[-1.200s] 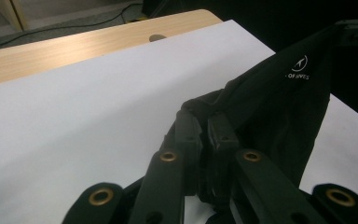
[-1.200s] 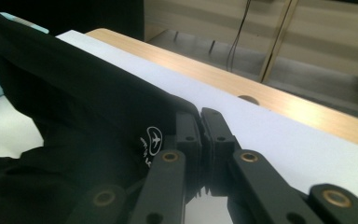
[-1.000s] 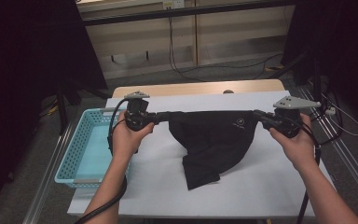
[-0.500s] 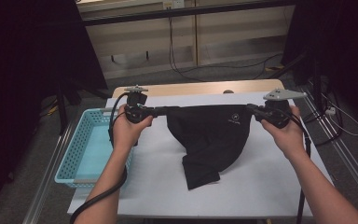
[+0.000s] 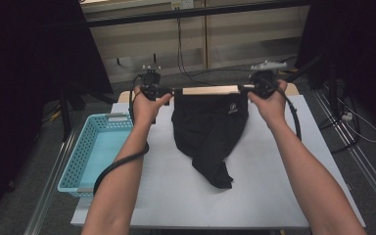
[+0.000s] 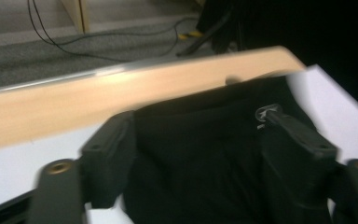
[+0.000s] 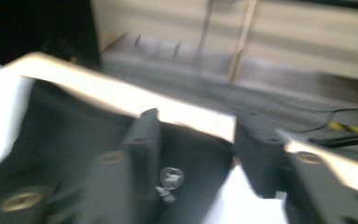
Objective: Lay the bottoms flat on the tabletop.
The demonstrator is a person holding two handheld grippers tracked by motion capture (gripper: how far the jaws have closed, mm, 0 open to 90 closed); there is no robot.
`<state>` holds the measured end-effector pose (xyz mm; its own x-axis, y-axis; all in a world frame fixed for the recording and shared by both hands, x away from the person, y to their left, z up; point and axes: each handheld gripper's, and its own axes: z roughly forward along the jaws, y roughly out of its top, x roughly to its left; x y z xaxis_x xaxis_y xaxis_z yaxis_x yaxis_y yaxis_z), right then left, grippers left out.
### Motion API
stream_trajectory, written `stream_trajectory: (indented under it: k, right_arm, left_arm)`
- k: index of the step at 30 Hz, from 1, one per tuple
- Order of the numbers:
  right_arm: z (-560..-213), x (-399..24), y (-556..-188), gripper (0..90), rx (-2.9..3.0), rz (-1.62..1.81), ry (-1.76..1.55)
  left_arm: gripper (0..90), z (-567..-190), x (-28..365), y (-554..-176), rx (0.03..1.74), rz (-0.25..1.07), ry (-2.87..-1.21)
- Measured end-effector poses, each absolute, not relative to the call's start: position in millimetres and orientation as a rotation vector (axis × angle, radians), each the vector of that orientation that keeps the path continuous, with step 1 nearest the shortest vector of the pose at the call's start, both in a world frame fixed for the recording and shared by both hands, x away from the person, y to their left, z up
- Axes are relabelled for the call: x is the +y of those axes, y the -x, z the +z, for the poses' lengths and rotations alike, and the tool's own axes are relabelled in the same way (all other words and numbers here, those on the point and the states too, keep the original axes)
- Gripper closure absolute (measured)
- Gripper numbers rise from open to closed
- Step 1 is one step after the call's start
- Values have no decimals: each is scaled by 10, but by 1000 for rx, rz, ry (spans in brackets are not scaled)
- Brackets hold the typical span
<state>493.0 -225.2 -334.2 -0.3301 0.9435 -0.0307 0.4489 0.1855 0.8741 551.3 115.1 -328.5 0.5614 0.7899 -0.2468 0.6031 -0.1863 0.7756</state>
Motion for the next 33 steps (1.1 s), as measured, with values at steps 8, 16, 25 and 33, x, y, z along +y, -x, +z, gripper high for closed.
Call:
stream_trajectory:
  k: [8, 16, 25, 33]
  right_arm:
    - [-3969, -2083, -4210, 356, 2059, 1063, -1259]
    - [-4327, -2035, -3520, 332, 2126, 1104, -1275]
    - [-4405, -1885, -3228, 375, 2212, 1129, -1199]
    - [-4420, -1754, -3240, 452, 2232, 1150, -1165]
  left_arm:
    - [158, -3877, 1212, -4943, 1095, 198, -1971]
    - [137, -4073, 1295, -4383, 1041, 225, -1994]
    - [130, -4226, 1335, -4124, 1007, 253, -2031]
    - [129, -4232, 1330, -4053, 984, 260, -2033]
